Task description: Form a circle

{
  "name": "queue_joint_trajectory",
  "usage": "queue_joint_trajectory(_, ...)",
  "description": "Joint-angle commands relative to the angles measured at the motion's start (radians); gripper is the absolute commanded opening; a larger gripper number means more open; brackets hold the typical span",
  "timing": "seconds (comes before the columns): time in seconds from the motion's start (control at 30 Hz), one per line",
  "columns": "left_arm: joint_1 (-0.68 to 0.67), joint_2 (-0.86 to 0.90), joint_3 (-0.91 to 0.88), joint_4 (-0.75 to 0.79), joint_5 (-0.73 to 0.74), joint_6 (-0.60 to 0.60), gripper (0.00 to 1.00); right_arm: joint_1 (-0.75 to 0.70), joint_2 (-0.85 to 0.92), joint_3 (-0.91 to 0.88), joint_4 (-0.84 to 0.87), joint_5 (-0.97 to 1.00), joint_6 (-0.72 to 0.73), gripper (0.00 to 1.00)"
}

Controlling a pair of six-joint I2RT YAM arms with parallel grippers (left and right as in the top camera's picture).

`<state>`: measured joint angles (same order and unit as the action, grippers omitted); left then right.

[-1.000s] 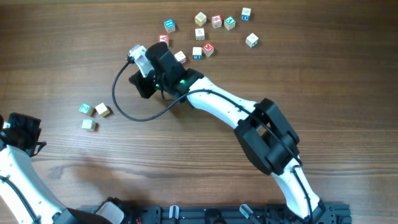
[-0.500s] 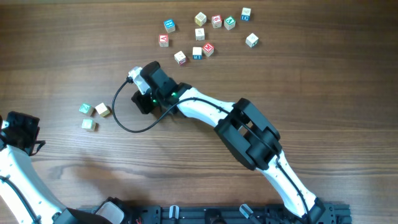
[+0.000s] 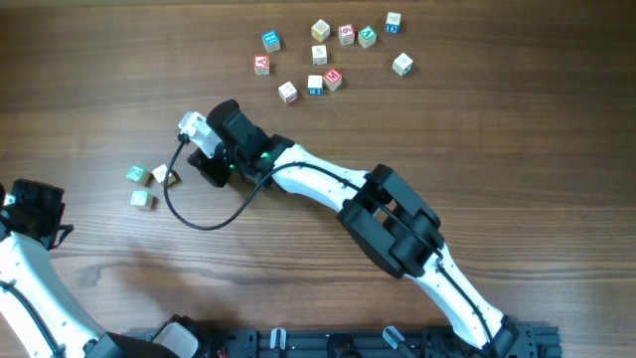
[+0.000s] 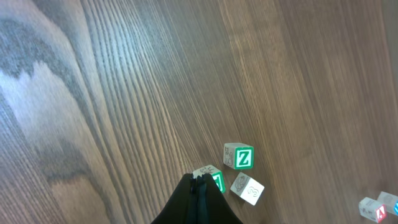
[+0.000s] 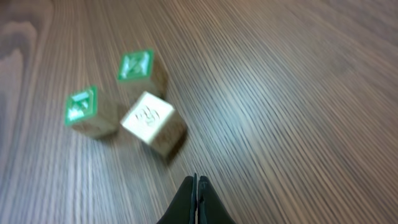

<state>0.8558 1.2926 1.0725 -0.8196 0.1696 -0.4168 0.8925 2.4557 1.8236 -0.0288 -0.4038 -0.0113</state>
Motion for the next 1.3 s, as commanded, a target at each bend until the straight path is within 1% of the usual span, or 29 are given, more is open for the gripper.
queue_joint_trajectory(0.0, 0.004, 0.005, 0.007, -0.004, 0.02, -0.011, 0.04, -0.002, 0.072, 0.04, 0.006, -0.024, 0.041, 0.04)
queue_joint_trajectory(0.03, 0.004, 0.005, 0.007, -0.004, 0.02, -0.011, 0.04, -0.002, 0.073, 0.045, 0.019, -0.023, 0.047, 0.04)
queue_joint_trajectory(0.13, 0.004, 0.005, 0.007, -0.004, 0.021, -0.011, 0.04, -0.002, 0.088, 0.05, 0.083, -0.024, 0.125, 0.04)
queue_joint_trajectory(0.37, 0.004, 0.005, 0.007, -0.005, 0.021, -0.011, 0.04, 0.003, 0.166, 0.15, 0.113, -0.043, 0.244, 0.04)
queue_joint_trajectory(0.5, 0.004, 0.005, 0.007, -0.005, 0.021, -0.018, 0.04, 0.005, 0.166, 0.149, 0.096, -0.055, 0.252, 0.04)
queue_joint_trajectory(0.57, 0.004, 0.005, 0.007, -0.005, 0.021, -0.018, 0.04, 0.005, 0.166, 0.149, 0.095, -0.108, 0.288, 0.04)
queue_joint_trajectory(0.87, 0.004, 0.005, 0.007, -0.012, 0.021, -0.04, 0.04, 0.007, 0.166, 0.149, 0.084, -0.164, 0.369, 0.04)
queue_joint_trajectory(1.07, 0.004, 0.005, 0.007, -0.031, 0.023, -0.063, 0.04, 0.025, 0.166, 0.149, 0.134, -0.166, 0.419, 0.04)
queue_joint_trajectory(1.13, 0.004, 0.005, 0.007, -0.031, 0.023, -0.063, 0.04, 0.024, 0.167, 0.149, 0.15, -0.091, 0.496, 0.04)
queue_joint_trajectory(1.23, 0.004, 0.005, 0.007, -0.031, 0.023, -0.063, 0.04, 0.025, 0.167, 0.149, 0.212, -0.083, 0.579, 0.04)
queue_joint_trajectory(1.27, 0.004, 0.005, 0.007, -0.031, 0.023, -0.063, 0.04, 0.024, 0.167, 0.15, 0.246, -0.077, 0.632, 0.05)
